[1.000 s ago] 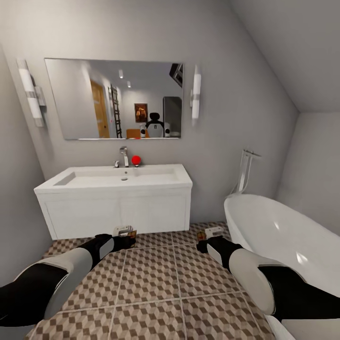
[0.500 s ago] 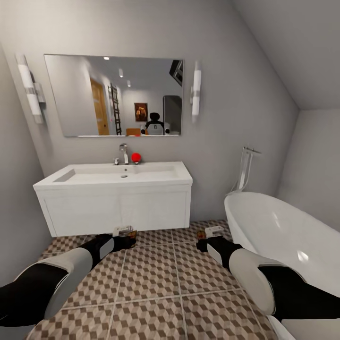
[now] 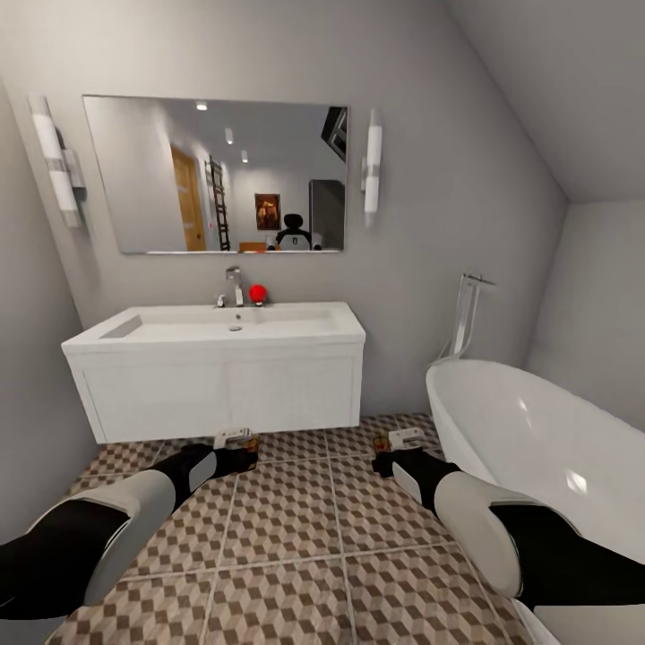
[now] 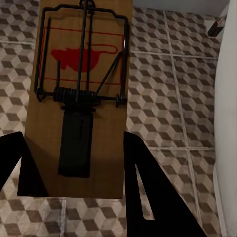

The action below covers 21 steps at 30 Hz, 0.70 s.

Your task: Take the four mousetraps from the cabinet in the bathroom and place them on the bathroom floor. Make sure all four end up on the same floor surface, and ensure that at least two of them are either under or directly next to the same bathroom sink.

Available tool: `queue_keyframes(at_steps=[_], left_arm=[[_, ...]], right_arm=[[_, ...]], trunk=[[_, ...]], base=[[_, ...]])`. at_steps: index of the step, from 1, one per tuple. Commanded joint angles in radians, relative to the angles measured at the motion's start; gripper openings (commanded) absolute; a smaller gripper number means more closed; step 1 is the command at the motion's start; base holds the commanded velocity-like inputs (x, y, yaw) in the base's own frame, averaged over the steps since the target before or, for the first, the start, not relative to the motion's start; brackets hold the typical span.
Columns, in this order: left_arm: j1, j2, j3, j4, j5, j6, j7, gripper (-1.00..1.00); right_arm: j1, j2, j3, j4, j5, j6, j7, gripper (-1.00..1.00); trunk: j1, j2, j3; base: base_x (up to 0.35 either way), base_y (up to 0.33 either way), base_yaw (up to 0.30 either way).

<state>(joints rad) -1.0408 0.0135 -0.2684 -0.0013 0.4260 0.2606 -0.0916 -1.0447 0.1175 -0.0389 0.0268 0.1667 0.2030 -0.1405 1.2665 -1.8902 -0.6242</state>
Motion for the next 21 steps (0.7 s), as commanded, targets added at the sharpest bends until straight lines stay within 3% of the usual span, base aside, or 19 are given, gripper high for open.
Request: queue_keyframes(at_steps=[1,21], left_arm=[[-0.001,0.000,-0.008,0.000,0.008,0.004,-0.002,-1.00],[-0.001,0.001,-0.008,0.000,0.008,0.003,-0.002,-1.00]], right_arm=[[-0.001,0.000,-0.004,0.002,0.007,0.000,-0.002,-1.00],[-0.001,0.001,-0.004,0.002,0.025,-0.018,-0.002,-1.00]], trunk=[[0.004,-0.008,-0.004],[0.081,-0.148,-0.067]], base=[[0.000,0.000,0.000],[0.000,0.000,0.000]])
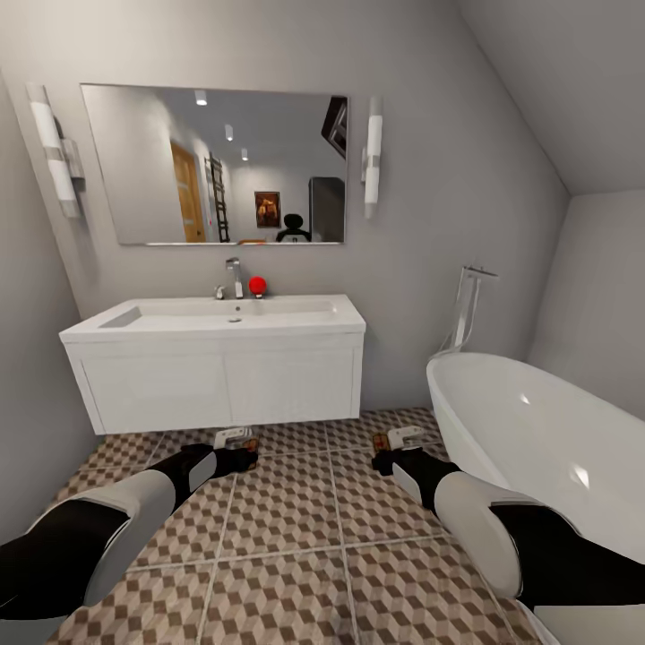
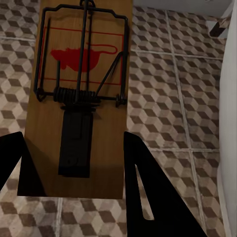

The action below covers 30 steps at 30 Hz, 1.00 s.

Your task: Take the four mousetraps from the cabinet in the bathroom and place them on the bathroom floor. Make sure all four end up on the same floor surface, and ensure that at least two of them are either under or directly next to the same bathroom sink.

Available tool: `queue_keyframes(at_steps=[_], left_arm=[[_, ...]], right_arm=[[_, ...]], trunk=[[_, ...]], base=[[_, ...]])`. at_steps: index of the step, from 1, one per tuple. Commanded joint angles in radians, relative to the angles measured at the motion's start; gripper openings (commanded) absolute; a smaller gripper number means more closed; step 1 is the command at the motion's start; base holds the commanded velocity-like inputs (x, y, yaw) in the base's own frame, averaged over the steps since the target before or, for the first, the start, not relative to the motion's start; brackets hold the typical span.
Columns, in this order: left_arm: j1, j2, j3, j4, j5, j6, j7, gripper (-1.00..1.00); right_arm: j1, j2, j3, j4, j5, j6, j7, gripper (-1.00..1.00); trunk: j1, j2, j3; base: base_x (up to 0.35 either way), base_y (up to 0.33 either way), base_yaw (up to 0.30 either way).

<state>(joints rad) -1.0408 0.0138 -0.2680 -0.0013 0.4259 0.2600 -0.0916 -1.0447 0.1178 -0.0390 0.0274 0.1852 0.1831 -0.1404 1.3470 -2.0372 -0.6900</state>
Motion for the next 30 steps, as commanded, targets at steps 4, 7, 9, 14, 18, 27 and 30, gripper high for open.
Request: queue_keyframes(at_steps=[4,7,9,14,18,27,30], left_arm=[[-0.001,0.001,-0.008,0.000,0.008,0.004,-0.002,-1.00],[-0.001,0.001,-0.008,0.000,0.008,0.004,-0.002,-1.00],[-0.001,0.002,-0.008,0.000,0.008,0.004,-0.002,-1.00],[-0.001,0.002,-0.008,0.000,0.008,0.004,-0.002,-1.00],[-0.001,0.002,-0.008,0.000,0.008,0.004,-0.002,-1.00],[-0.001,0.002,-0.008,0.000,0.008,0.004,-0.001,-1.00],[-0.001,0.002,-0.008,0.000,0.008,0.004,-0.001,-1.00]], right_arm=[[-0.001,0.000,-0.004,0.002,0.007,-0.032,-0.002,-1.00],[-0.001,0.000,-0.004,0.002,0.007,-0.051,-0.002,-1.00],[-0.001,0.000,-0.004,0.002,0.007,-0.058,-0.002,-1.00],[-0.001,0.000,-0.004,0.002,0.007,-0.062,0.002,-1.00],[-0.001,0.000,-0.004,0.002,0.007,-0.060,0.003,-1.00],[0.000,0.000,-0.004,0.002,0.007,-0.059,0.004,-1.00],[-0.001,0.000,-0.004,0.002,0.007,-0.059,0.003,-1.00]], trunk=[[0.015,-0.029,-0.014],[0.027,-0.050,-0.023],[0.034,-0.064,-0.029],[0.054,-0.099,-0.045],[0.069,-0.127,-0.058],[0.103,-0.190,-0.086],[0.115,-0.211,-0.095]], base=[[0.000,0.000,0.000],[0.000,0.000,0.000],[0.000,0.000,0.000],[0.000,0.000,0.000],[0.000,0.000,0.000],[0.000,0.000,0.000],[0.000,0.000,0.000]])
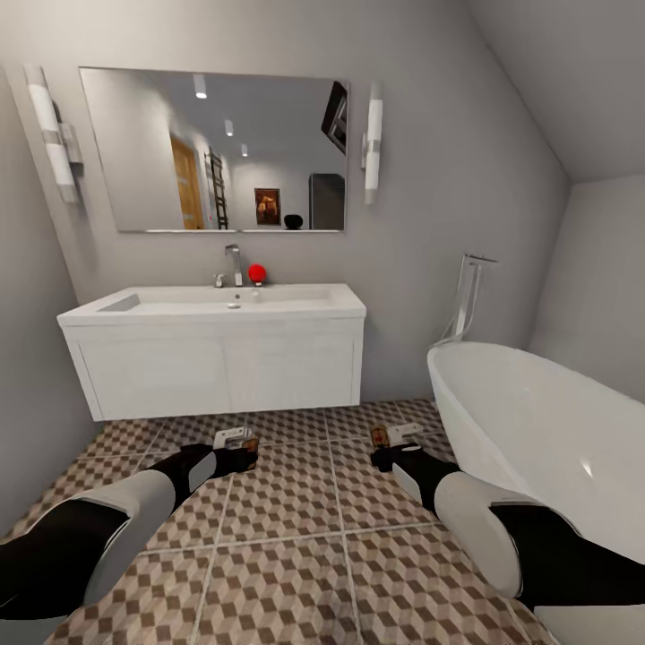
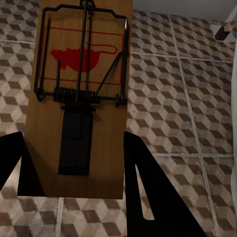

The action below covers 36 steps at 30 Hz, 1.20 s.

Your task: Take the four mousetraps from the cabinet in the bathroom and place them on the bathroom floor. Make sure all four end up on the same floor surface, and ensure that at least two of them are either under or directly next to the same bathroom sink.

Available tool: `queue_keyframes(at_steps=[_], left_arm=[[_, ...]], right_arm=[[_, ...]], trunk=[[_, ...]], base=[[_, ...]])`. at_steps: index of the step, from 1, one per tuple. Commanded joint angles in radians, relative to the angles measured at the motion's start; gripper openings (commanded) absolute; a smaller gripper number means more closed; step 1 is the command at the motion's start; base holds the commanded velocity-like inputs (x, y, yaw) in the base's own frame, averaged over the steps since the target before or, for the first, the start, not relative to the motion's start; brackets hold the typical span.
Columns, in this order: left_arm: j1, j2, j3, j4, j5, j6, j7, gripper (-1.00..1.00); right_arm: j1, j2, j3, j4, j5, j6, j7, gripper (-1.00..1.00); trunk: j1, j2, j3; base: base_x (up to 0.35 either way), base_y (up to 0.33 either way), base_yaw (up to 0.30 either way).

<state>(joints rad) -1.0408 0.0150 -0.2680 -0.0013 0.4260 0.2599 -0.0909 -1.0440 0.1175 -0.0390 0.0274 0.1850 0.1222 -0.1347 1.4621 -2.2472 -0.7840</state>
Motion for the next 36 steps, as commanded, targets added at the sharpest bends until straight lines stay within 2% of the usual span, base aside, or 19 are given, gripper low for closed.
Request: queue_keyframes(at_steps=[1,36], left_arm=[[-0.001,0.000,-0.008,0.000,0.008,0.004,-0.002,-1.00],[-0.001,0.000,-0.008,0.000,0.008,0.002,-0.002,-1.00]], right_arm=[[-0.002,0.000,-0.004,0.002,0.007,0.002,-0.002,-1.00],[0.010,-0.001,-0.004,0.002,0.008,-0.009,-0.015,-1.00]], trunk=[[0.004,-0.008,-0.004],[0.138,-0.253,-0.114]], base=[[0.000,0.000,0.000],[0.000,0.000,0.000]])
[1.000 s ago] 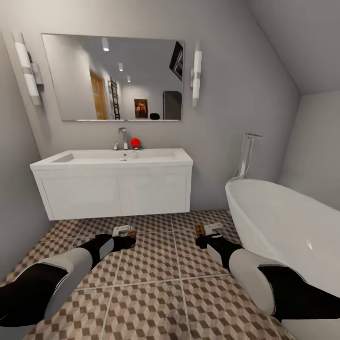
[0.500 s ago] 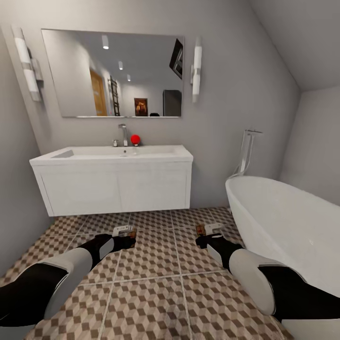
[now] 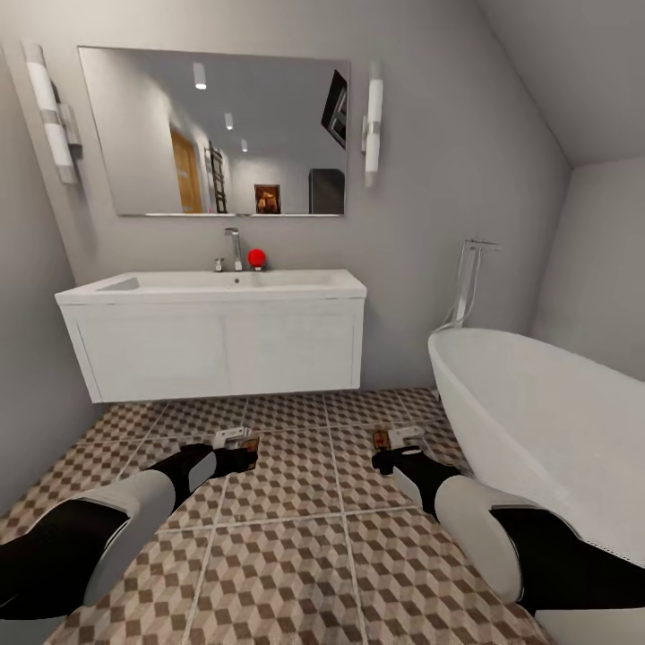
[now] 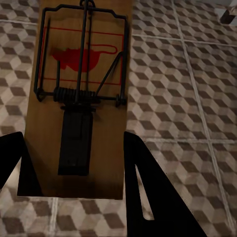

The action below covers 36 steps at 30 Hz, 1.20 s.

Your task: Take the four mousetraps from the cabinet in the bathroom and place them on the bathroom floor. Make sure all four end up on the same floor surface, and ensure that at least two of them are either under or directly next to the same bathroom sink.

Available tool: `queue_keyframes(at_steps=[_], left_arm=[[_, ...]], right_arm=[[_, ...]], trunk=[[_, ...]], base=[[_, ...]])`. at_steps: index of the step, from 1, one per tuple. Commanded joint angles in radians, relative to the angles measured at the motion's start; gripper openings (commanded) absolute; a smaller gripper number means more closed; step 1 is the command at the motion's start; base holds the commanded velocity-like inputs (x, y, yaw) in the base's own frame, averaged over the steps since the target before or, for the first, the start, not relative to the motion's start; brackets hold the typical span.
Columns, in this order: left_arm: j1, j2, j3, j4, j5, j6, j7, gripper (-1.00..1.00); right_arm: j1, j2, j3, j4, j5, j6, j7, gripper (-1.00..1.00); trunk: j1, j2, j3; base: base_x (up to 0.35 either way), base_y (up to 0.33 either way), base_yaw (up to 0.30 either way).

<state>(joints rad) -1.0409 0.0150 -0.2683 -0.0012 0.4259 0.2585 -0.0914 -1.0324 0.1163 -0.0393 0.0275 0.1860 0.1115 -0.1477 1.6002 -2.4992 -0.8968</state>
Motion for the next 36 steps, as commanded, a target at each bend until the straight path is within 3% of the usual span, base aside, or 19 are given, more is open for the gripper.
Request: queue_keyframes(at_steps=[1,36], left_arm=[[-0.001,0.000,-0.008,0.000,0.008,0.004,-0.002,-1.00],[-0.001,0.002,-0.008,-0.002,0.007,0.002,-0.002,-1.00]], right_arm=[[0.000,0.000,-0.004,0.002,0.007,0.002,-0.002,-1.00],[0.009,0.000,-0.004,0.002,0.007,0.002,-0.003,-1.00]], trunk=[[0.000,-0.001,-0.005],[0.016,-0.009,-0.140]], base=[[0.000,0.000,0.000],[0.000,0.000,0.000]])
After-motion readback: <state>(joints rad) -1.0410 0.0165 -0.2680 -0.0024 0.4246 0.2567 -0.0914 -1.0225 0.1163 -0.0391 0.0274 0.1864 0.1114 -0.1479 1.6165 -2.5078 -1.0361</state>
